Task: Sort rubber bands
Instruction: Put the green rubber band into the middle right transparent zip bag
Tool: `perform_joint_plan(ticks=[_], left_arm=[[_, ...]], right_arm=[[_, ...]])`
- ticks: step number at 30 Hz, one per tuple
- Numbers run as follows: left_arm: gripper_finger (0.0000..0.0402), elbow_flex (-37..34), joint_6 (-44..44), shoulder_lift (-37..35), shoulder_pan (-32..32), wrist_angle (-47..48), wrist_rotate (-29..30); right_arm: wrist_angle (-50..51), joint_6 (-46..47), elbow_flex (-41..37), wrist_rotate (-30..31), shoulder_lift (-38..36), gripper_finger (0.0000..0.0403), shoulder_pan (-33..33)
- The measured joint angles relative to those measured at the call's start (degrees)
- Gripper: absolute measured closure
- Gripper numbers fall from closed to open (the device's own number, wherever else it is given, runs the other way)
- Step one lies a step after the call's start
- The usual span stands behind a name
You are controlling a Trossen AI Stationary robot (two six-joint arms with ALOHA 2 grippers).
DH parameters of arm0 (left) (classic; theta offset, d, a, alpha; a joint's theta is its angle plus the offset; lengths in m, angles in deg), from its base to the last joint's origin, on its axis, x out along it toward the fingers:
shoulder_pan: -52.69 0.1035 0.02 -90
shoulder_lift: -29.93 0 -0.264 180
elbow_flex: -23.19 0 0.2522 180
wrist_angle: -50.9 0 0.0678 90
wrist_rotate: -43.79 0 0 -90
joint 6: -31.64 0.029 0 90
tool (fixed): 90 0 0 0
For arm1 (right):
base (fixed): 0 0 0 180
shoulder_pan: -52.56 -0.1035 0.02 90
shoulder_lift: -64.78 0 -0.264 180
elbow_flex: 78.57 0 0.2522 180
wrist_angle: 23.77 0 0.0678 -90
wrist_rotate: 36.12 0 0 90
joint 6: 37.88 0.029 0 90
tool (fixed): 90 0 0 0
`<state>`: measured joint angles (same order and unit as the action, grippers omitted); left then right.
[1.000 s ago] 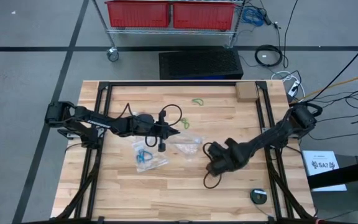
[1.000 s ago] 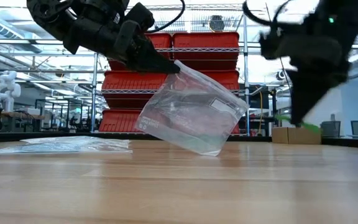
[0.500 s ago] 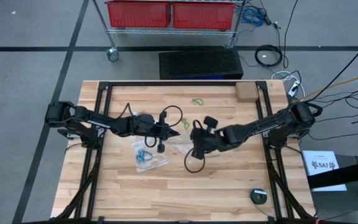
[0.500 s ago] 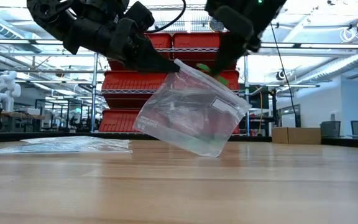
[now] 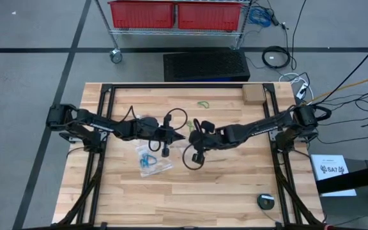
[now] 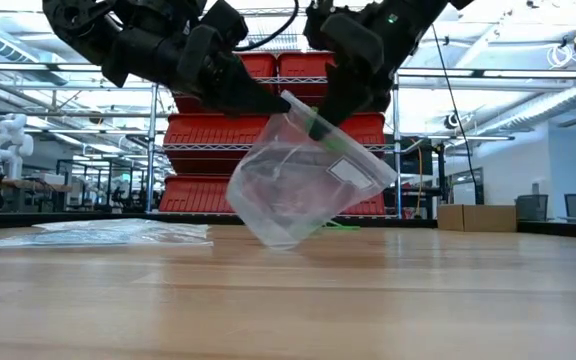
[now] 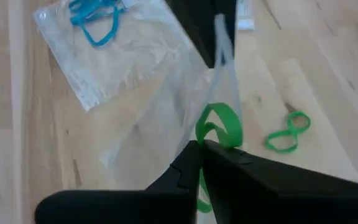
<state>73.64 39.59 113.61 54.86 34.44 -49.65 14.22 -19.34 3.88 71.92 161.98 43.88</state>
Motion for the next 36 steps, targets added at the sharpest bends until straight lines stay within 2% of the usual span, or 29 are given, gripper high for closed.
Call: perform_joint_plan(ticks=[3,8,12,16,20,26,28,33,36], left_arm=[[0.0400,0.0,0.0,0.0,0.0,-0.7,0.0],[0.0400,0.0,0.0,0.0,0.1,-1.1,0.0],[0.0400,0.0,-0.1,-0.3,0.1,-3.0,0.2],[0.0400,-0.2,-0.1,-1.7,0.6,-4.0,0.5],[0.0400,-3.1,-0.2,-4.6,2.0,-5.1,0.7],[0.0400,-12.1,-1.6,-12.6,5.0,-11.0,0.1],[0.0400,-14.6,-1.6,-16.0,6.3,-12.4,1.0],[0.0400,-18.9,-1.7,-23.8,8.7,-11.3,1.1],[0.0400,-20.2,-1.6,-27.6,9.7,-10.5,0.9]], right_arm=[[0.5,1.9,0.0,-2.1,0.0,0.0374,0.7],[1.4,2.0,1.0,-3.6,0.0,0.0295,0.8],[3.4,1.5,4.5,-6.0,-0.1,0.0234,0.7],[8.5,-0.4,9.5,-6.3,-0.1,0.0198,0.6],[15.7,-2.5,12.5,-5.4,-0.6,0.0189,0.6],[21.6,-2.2,12.0,0.8,-1.4,0.0197,0.9],[26.1,-2.5,10.4,0.0,-1.6,0.0200,1.8],[22.5,-3.6,4.8,1.2,-1.5,0.0206,6.8],[16.3,-6.9,1.2,1.2,-1.3,0.0206,10.5]])
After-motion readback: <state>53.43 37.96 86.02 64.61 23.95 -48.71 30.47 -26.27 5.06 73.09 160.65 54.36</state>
